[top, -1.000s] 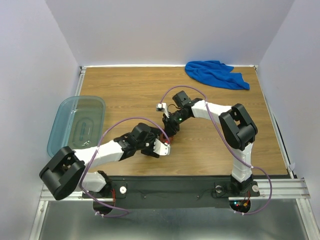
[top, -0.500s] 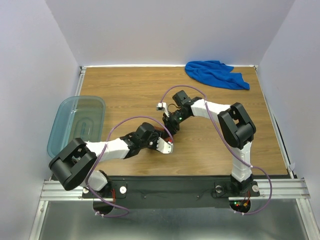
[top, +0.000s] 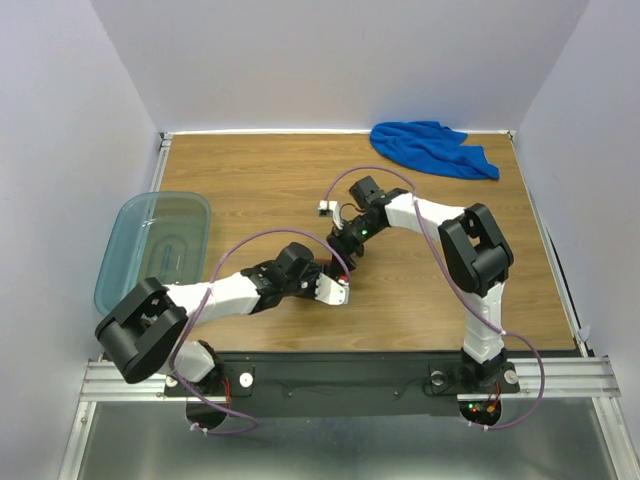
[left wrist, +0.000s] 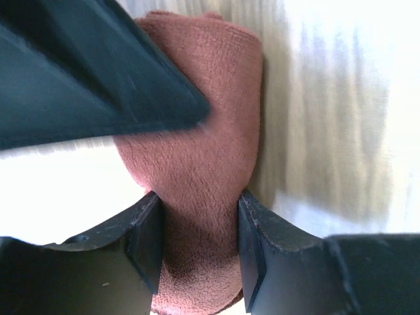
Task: Roll the towels
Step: Place the rolled towel into the container
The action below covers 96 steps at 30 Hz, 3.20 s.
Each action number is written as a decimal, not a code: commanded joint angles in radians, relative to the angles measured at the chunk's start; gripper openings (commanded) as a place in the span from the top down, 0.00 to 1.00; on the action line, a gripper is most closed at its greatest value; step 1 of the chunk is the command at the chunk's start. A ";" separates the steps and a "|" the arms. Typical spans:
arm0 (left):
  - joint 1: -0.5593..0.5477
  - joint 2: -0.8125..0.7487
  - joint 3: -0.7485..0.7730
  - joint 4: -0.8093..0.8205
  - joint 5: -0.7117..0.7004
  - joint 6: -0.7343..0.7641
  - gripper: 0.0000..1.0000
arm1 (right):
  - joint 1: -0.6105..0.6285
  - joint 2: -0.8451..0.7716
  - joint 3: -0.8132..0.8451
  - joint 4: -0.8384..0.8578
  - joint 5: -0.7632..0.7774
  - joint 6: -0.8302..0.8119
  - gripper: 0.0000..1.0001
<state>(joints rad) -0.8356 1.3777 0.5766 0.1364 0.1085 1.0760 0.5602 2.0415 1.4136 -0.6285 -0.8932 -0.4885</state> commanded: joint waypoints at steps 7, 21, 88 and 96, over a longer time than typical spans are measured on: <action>0.021 -0.068 0.126 -0.310 0.017 -0.309 1.00 | -0.278 -0.099 0.096 -0.062 0.014 0.106 0.02; 0.387 -0.172 0.413 -0.543 0.007 -0.559 1.00 | -0.368 -0.216 0.018 -0.063 0.028 0.113 0.00; 1.193 0.242 0.433 -0.388 0.191 -0.860 1.00 | -0.370 -0.130 -0.019 -0.097 0.077 0.053 0.00; 1.184 0.285 0.408 -0.350 0.169 -0.899 0.99 | -0.368 -0.121 -0.031 -0.096 0.077 0.047 0.00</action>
<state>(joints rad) 0.3576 1.6276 1.0058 -0.2306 0.2703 0.2153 0.1959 1.9137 1.3911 -0.7261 -0.8185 -0.4236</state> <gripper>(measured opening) 0.482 0.998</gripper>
